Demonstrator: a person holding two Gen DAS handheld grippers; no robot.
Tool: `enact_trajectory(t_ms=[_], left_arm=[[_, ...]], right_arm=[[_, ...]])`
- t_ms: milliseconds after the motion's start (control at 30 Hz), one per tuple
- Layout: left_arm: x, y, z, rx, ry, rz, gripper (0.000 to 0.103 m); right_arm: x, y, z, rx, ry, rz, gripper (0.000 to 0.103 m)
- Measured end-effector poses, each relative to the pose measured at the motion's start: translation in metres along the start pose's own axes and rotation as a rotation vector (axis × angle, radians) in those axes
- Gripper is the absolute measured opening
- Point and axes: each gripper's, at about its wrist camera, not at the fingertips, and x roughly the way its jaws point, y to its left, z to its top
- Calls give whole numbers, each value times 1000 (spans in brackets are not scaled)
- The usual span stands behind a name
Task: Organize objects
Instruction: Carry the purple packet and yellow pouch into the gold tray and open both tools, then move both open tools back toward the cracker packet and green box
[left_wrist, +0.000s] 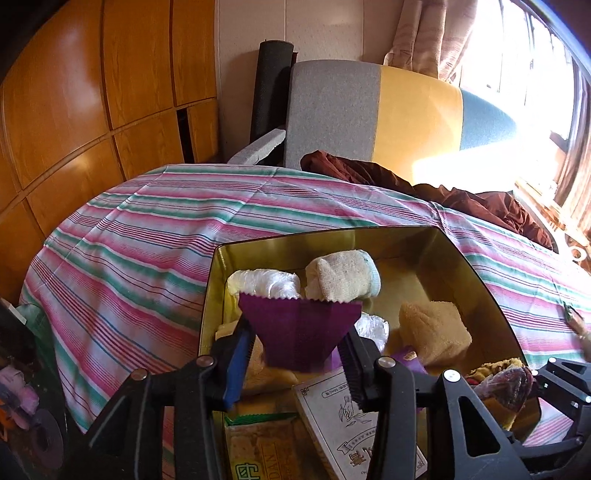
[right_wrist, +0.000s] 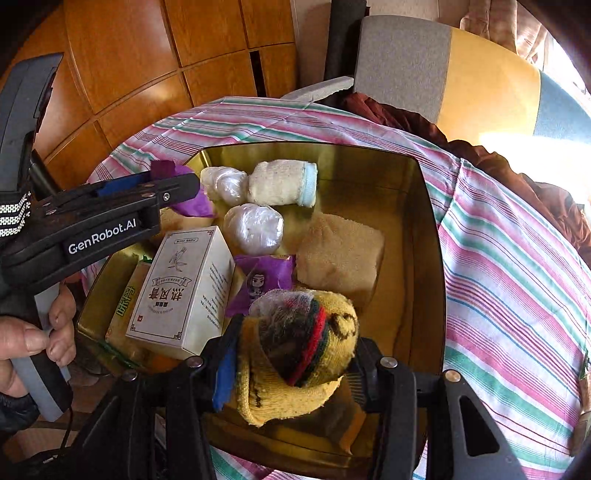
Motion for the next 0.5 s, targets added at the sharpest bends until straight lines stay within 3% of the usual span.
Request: enact_trajectory(t_ms=[33,167,500], left_arm=[[1,0,0,-2,-2,-1,58],[-1,-2,2,1,-22,7,67],[-22,-3,-2,-6,-51,-8,70]], right_arm=[[1,0,0,3,4,-3,54],[4,-2,0,22,10,4,59],[-7,-1,-6,50,-26,30,76]])
